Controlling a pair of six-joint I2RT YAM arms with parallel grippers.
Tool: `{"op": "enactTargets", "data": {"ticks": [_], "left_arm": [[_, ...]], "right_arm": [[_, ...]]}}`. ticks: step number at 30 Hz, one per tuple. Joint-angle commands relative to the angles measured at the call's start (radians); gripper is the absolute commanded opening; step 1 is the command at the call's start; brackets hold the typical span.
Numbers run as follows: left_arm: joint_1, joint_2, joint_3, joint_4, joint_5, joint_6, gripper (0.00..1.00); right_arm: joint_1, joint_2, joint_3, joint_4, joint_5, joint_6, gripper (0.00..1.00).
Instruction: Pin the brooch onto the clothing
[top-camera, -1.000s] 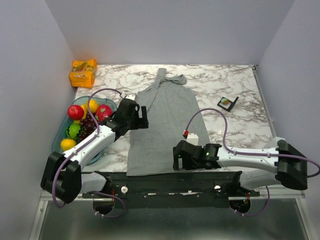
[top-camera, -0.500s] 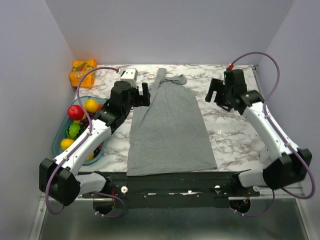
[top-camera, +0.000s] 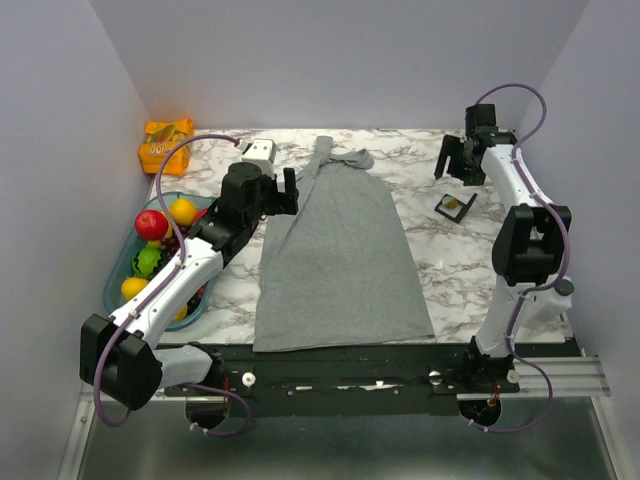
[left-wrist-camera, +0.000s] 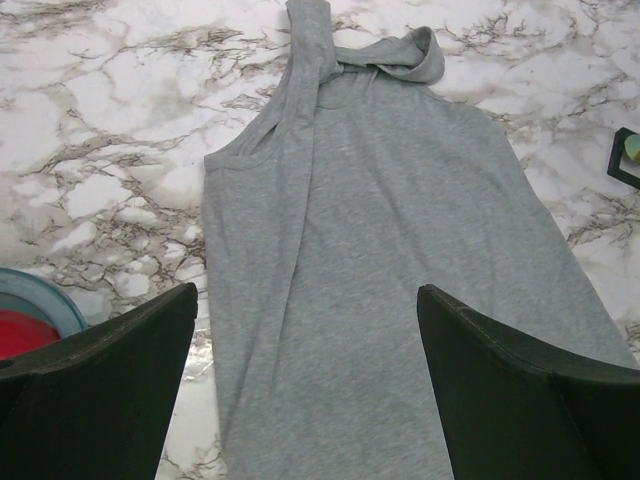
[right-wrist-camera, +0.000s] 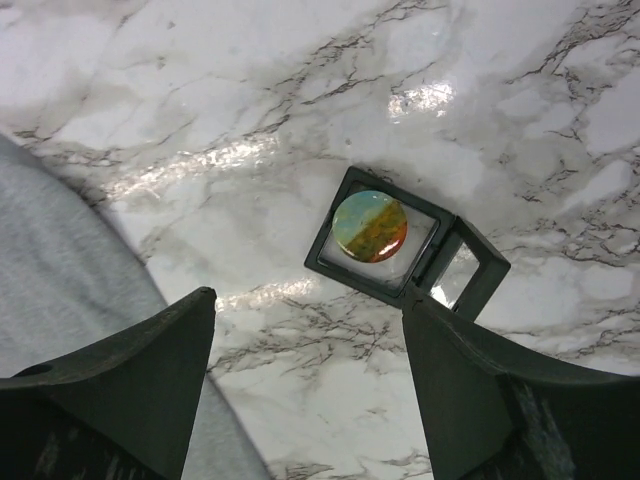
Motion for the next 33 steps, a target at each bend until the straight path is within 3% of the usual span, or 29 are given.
{"op": "enactTargets", "data": {"ticks": [1, 11, 33], "left_arm": [[0.016, 0.016, 0.017, -0.019, 0.02, 0.003, 0.99], [0.024, 0.036, 0.023, -0.025, 0.051, -0.014, 0.99], [0.035, 0.04, 0.025, -0.028, 0.065, -0.026, 0.99]], "right_arm": [[-0.005, 0.119, 0.107, -0.084, 0.01, -0.048, 0.81], [-0.034, 0.245, 0.137, -0.097, 0.07, -0.044, 0.74], [-0.048, 0.247, 0.048, -0.059, 0.087, -0.055, 0.58]]}}
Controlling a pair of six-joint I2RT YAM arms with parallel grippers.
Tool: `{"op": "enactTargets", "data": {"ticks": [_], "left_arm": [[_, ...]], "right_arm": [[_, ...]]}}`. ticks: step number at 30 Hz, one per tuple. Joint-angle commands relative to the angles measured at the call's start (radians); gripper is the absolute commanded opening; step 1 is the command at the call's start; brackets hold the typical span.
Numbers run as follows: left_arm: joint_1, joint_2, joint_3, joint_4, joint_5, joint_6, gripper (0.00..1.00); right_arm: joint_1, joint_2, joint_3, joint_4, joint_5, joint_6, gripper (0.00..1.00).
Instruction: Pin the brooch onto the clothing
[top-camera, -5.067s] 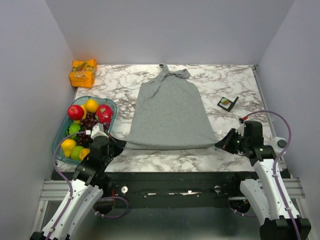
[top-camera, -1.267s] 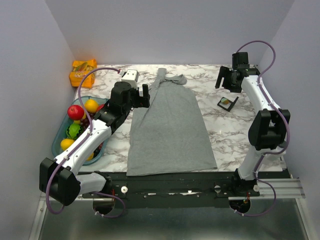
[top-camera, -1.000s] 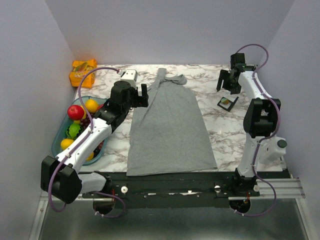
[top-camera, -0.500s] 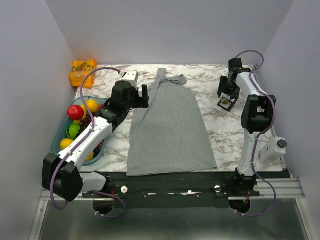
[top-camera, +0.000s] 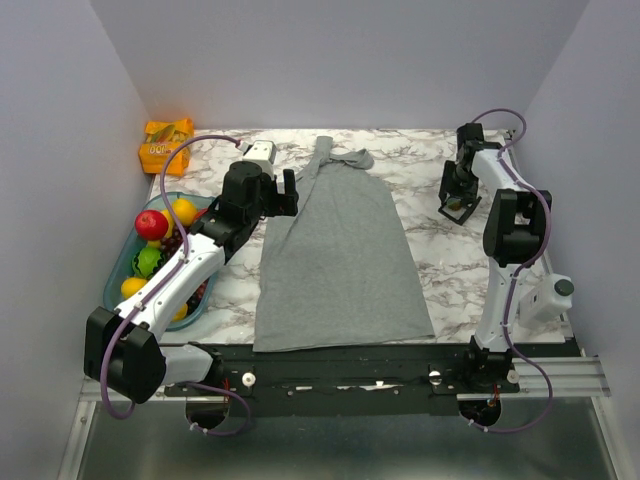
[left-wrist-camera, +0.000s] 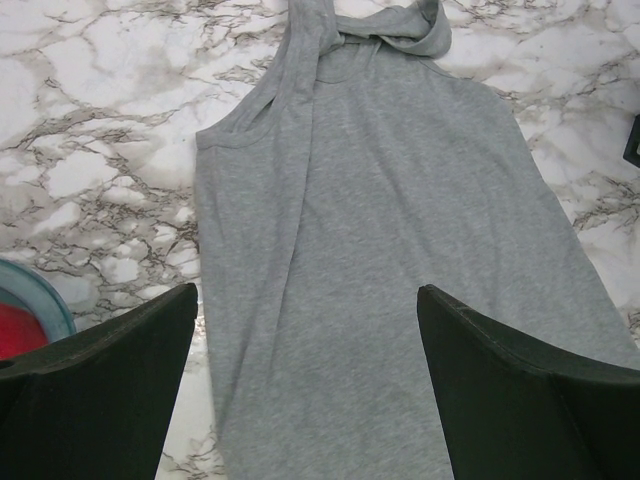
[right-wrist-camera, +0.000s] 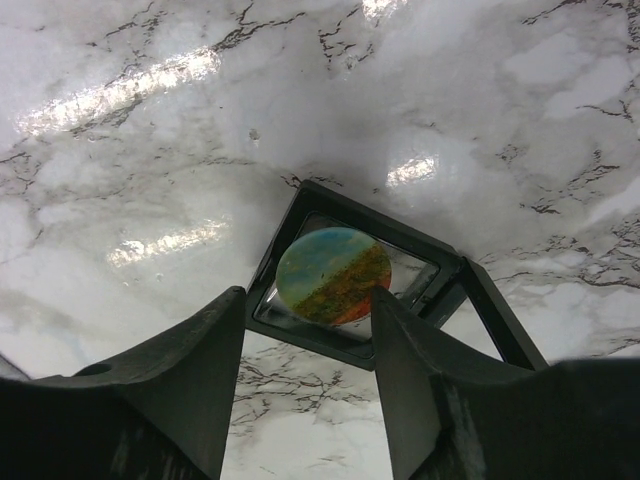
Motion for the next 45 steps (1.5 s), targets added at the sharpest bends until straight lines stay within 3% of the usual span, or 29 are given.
{"op": "enactTargets", "data": {"ticks": [1, 11, 22, 35, 45], "left_arm": [[0.009, 0.006, 0.024, -0.011, 0.019, -0.008, 0.99], [0.014, 0.009, 0.026, -0.01, 0.037, -0.02, 0.99], [0.017, 0.012, 0.026, -0.01, 0.042, -0.022, 0.99], [0.022, 0.018, 0.029, -0.011, 0.048, -0.025, 0.99], [0.025, 0.02, 0.029, -0.014, 0.054, -0.029, 0.99]], "right_arm": [[-0.005, 0.011, -0.013, 0.007, 0.03, -0.012, 0.57], [-0.007, -0.054, -0.027, 0.009, 0.079, -0.017, 0.6], [-0.008, -0.043, 0.01, 0.003, 0.136, -0.118, 0.56], [-0.015, -0.006, 0.02, 0.015, 0.023, -0.114, 0.6], [-0.018, 0.014, 0.002, 0.012, 0.069, -0.129, 0.62]]}}
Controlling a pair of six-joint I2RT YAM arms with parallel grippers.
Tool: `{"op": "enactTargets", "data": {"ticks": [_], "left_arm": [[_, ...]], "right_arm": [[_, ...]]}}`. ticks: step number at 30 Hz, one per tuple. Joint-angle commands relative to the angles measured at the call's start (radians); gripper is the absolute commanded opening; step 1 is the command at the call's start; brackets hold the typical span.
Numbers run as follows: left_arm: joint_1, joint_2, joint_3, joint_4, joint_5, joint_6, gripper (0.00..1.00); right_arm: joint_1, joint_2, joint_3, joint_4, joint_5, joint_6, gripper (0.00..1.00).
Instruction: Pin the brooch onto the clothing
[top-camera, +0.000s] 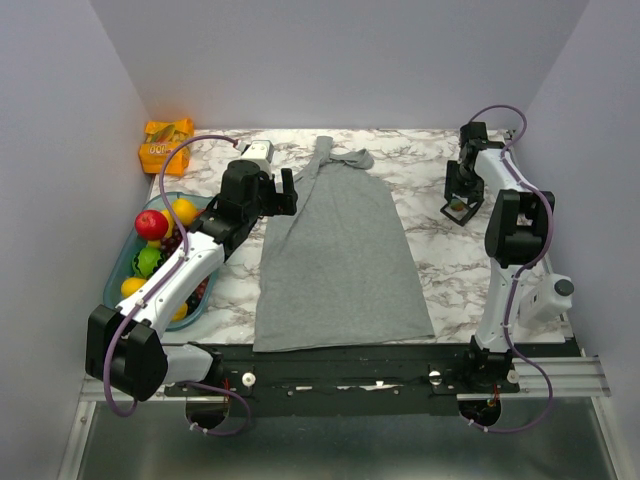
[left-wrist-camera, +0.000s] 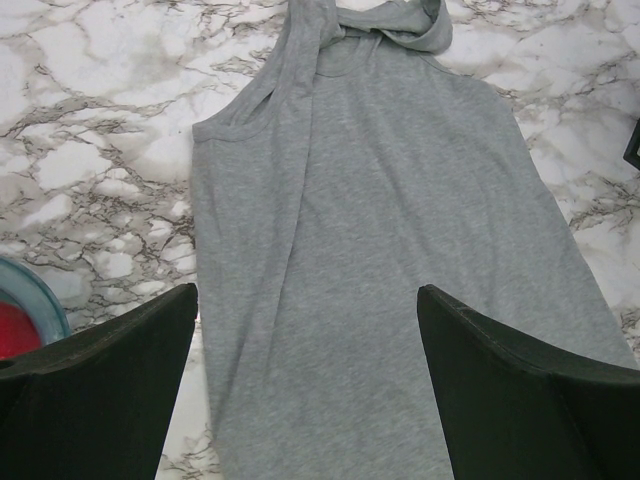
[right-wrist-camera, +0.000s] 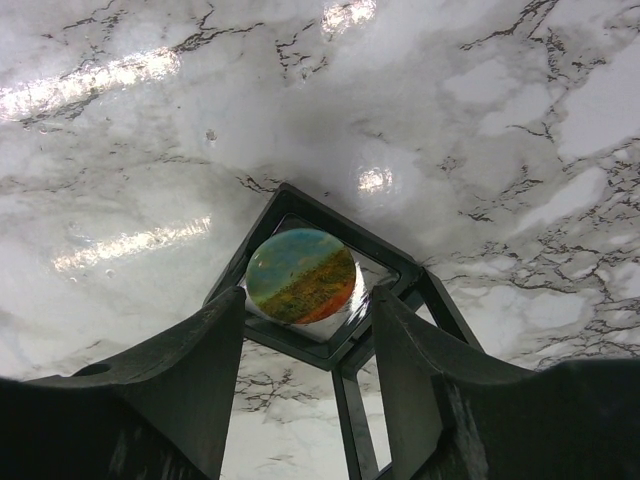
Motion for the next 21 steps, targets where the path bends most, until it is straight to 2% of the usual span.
{"op": "enactTargets", "data": {"ticks": [1, 21], "left_arm": [[0.008, 0.007, 0.027, -0.008, 0.026, -0.01, 0.99], [0.009, 0.011, 0.027, -0.01, 0.037, -0.016, 0.99]], "right_arm": [[-0.009, 0.032, 0.008, 0.009, 0.017, -0.018, 0.62], [-0.009, 0.069, 0.036, -0.034, 0.008, -0.004, 0.6]]}}
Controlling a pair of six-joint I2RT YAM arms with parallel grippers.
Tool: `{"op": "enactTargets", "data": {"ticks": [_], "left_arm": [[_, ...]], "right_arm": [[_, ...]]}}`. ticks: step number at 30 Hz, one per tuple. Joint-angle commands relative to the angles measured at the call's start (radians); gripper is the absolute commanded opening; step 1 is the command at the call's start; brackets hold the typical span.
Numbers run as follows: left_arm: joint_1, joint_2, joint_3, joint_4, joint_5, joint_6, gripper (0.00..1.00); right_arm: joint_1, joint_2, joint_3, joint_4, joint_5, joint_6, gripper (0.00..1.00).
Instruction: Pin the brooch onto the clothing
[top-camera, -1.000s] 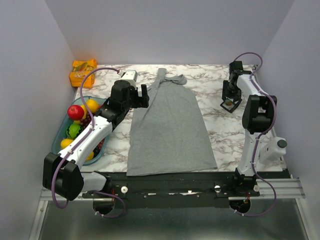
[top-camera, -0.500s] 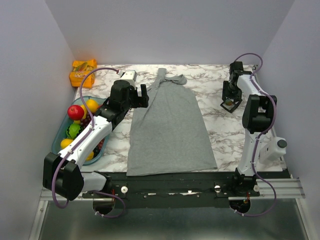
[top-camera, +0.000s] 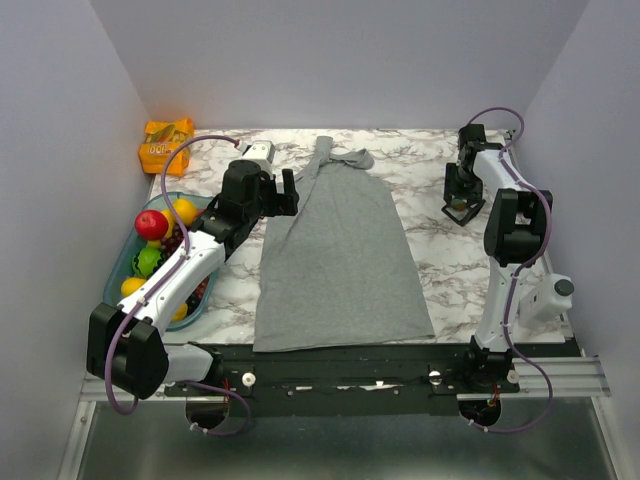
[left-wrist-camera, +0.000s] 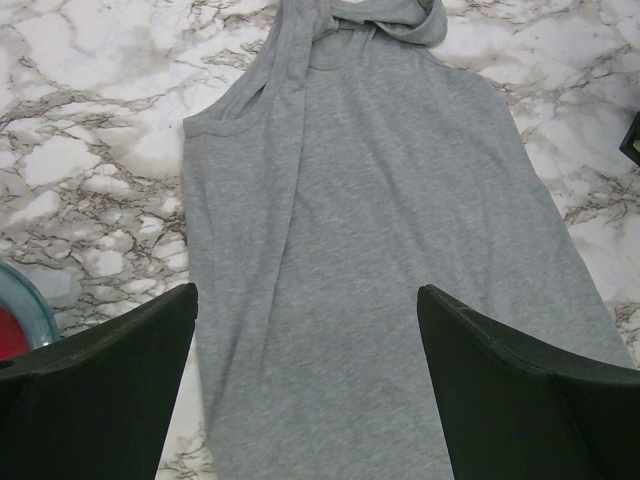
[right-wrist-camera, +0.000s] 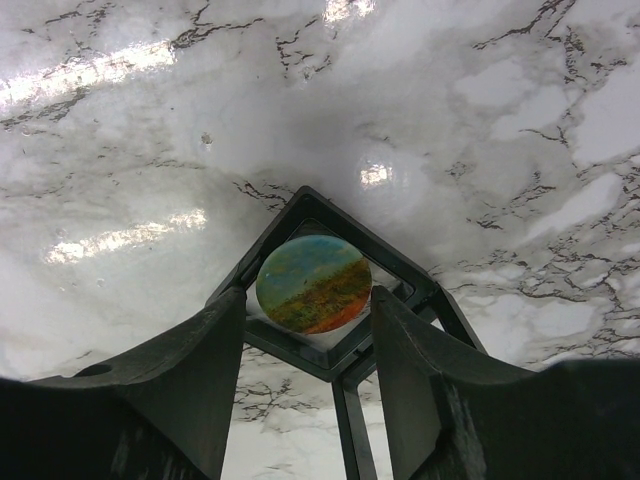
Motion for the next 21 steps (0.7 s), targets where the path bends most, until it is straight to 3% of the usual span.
{"op": "enactTargets", "data": {"ticks": [1, 21], "left_arm": [[0.008, -0.002, 0.027, -0.008, 0.021, -0.008, 0.99], [0.008, -0.014, 0.023, -0.005, 0.031, -0.016, 0.99]], "right_arm": [[-0.007, 0.051, 0.042, -0.049, 0.008, 0.004, 0.6], [-0.007, 0.042, 0.053, -0.122, -0.056, 0.016, 0.46]]}}
